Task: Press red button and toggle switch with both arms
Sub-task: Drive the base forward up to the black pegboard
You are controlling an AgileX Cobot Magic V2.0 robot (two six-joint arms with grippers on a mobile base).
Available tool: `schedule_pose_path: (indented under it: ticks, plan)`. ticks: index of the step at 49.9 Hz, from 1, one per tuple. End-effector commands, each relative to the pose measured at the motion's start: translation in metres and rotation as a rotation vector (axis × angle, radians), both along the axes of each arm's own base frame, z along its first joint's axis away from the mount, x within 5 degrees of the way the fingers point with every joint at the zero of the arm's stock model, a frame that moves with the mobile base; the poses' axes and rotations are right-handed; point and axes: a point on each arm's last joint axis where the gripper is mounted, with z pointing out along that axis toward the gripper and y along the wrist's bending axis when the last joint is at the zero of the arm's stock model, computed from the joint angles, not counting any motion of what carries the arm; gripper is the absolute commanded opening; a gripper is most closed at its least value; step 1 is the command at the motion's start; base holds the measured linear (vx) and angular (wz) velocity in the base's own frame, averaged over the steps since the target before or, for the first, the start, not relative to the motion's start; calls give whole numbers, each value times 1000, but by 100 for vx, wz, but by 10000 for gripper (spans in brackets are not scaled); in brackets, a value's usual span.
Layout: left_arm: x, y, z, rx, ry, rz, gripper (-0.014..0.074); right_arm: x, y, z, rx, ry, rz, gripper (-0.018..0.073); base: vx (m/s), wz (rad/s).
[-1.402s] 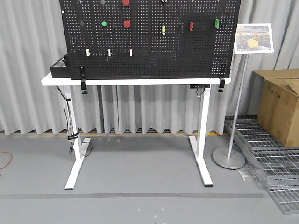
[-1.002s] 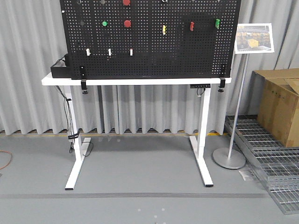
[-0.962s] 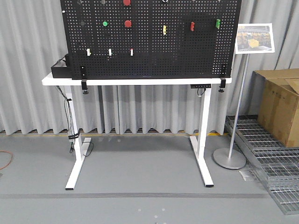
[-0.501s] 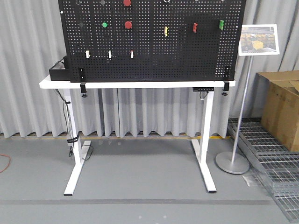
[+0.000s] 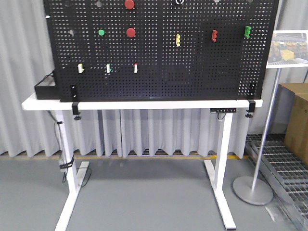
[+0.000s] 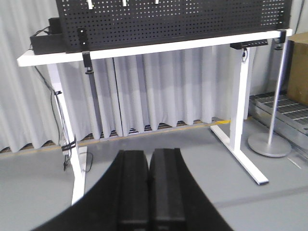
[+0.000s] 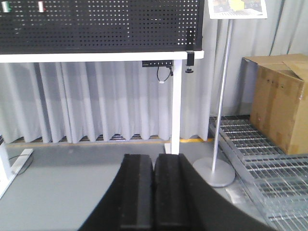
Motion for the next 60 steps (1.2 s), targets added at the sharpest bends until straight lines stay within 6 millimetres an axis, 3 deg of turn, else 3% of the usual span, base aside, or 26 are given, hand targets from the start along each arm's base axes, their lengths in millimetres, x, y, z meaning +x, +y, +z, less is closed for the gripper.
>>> schedule_pose_path:
  ticks: [1, 60]
  plan:
    - [1, 1, -3, -24, -61, 11, 2, 0, 0, 4, -12, -81, -6, -3, 51, -7]
    - [1, 1, -3, -24, -61, 11, 2, 0, 0, 4, -12, -80, -6, -3, 48, 3]
